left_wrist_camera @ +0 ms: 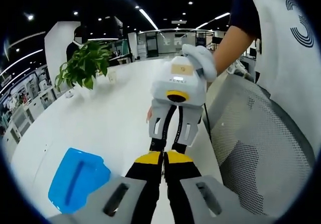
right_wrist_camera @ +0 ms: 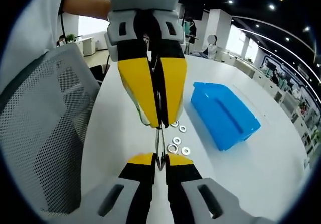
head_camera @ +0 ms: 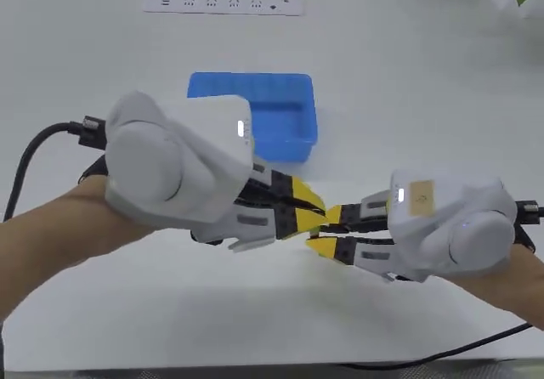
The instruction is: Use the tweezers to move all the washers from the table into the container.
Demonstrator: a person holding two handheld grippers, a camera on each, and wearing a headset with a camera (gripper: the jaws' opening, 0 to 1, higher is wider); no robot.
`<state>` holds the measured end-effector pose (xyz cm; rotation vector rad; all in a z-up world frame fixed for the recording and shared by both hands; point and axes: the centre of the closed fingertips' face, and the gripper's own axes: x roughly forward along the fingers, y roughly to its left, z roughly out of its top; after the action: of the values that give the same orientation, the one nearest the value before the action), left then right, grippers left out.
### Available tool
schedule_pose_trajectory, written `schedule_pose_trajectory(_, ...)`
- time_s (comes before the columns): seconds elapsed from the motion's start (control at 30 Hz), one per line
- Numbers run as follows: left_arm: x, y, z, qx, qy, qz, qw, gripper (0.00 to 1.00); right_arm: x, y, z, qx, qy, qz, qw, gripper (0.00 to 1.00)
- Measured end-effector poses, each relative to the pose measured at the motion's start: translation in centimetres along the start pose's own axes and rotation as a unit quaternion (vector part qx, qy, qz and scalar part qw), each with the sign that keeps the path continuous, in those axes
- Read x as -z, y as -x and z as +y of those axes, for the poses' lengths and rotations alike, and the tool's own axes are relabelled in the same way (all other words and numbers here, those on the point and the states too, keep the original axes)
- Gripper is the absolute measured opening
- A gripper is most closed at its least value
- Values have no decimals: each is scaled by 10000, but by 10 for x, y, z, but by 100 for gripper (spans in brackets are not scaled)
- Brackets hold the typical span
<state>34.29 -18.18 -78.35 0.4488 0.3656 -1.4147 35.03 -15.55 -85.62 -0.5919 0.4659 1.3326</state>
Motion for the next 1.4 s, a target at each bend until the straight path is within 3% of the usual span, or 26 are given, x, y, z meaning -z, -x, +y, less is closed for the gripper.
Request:
schedule_pose_trajectory(0.4, -9, -15, 2, 95, 7, -312, 9995, 5, 3, 3, -3, -70, -169, -161, 9997, 11)
schedule_pose_trajectory(0.93, -7, -12, 7, 54, 16, -255, 9997, 6, 3, -5, -3, -77, -73, -123, 9999, 9)
schedule_pose_trajectory(1.07, 3, -11, 5, 64, -123, -43, 9999, 10, 0, -6, -5, -34, -122, -164, 9998, 8)
schedule_pose_trajectory(1.17, 3, -10, 4, 95, -88, -74, 9999, 13, 0, -6, -6, -34, -93, -165, 9998, 8)
schedule_pose_trajectory(1.3, 0, -9, 11, -72, -118, -135, 9998, 8, 1, -6, -5, -64, -90, -142, 9998, 8)
schedule_pose_trajectory(1.4, 1, -8, 6, 14, -88, -134, 9999, 7, 1, -5, -5, -50, -124, -140, 9998, 8)
